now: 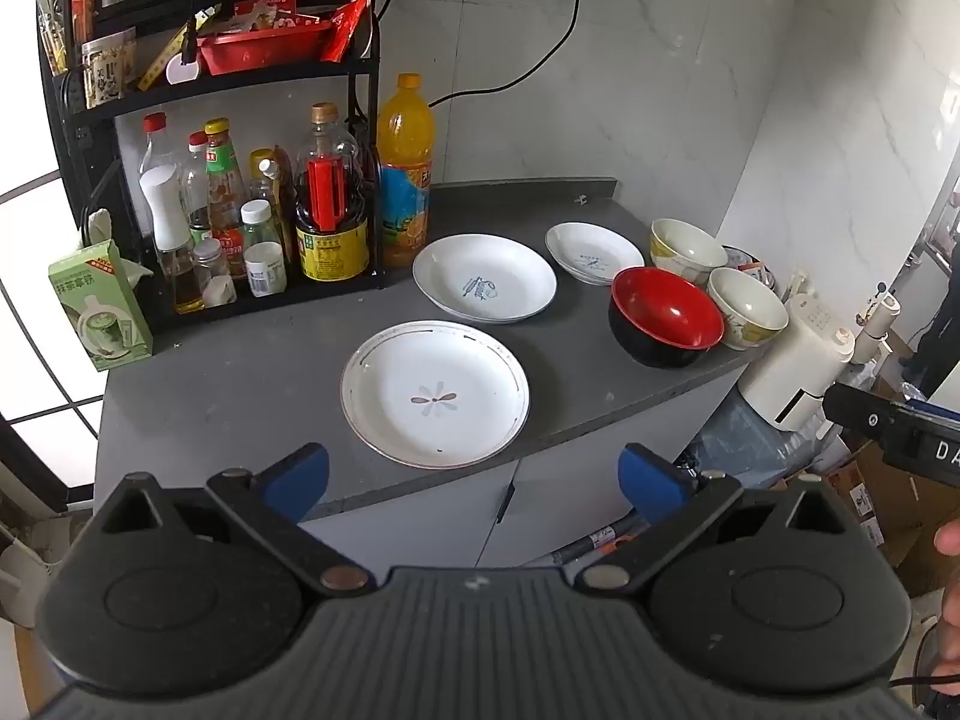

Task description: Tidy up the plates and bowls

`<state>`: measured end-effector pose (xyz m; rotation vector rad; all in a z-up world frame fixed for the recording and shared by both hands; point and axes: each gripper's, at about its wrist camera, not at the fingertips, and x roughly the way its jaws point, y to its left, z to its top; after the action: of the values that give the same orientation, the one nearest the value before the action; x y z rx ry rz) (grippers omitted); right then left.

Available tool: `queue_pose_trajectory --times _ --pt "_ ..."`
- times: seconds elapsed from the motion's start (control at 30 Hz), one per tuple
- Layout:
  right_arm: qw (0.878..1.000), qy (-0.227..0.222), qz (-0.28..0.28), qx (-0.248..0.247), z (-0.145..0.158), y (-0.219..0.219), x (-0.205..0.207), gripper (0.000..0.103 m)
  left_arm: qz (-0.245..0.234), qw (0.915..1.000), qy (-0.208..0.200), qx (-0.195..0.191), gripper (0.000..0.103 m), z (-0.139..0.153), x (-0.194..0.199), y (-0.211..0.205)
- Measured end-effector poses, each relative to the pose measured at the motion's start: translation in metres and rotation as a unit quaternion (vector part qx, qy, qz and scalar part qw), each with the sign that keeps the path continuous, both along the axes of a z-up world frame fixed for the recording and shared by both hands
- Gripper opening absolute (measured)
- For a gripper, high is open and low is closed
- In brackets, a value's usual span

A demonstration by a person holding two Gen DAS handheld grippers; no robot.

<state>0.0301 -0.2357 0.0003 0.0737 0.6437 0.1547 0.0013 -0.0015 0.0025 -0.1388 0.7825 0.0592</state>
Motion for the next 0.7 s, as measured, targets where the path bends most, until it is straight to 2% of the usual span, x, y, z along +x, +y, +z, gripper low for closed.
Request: queue_pose_trajectory --times 0.7 --pt "1.000 0.013 0.000 -0.001 -0.011 -0.010 0.014 0.103 0.001 0.9999 0.012 -0.002 0.102 -0.008 0.013 -0.011"
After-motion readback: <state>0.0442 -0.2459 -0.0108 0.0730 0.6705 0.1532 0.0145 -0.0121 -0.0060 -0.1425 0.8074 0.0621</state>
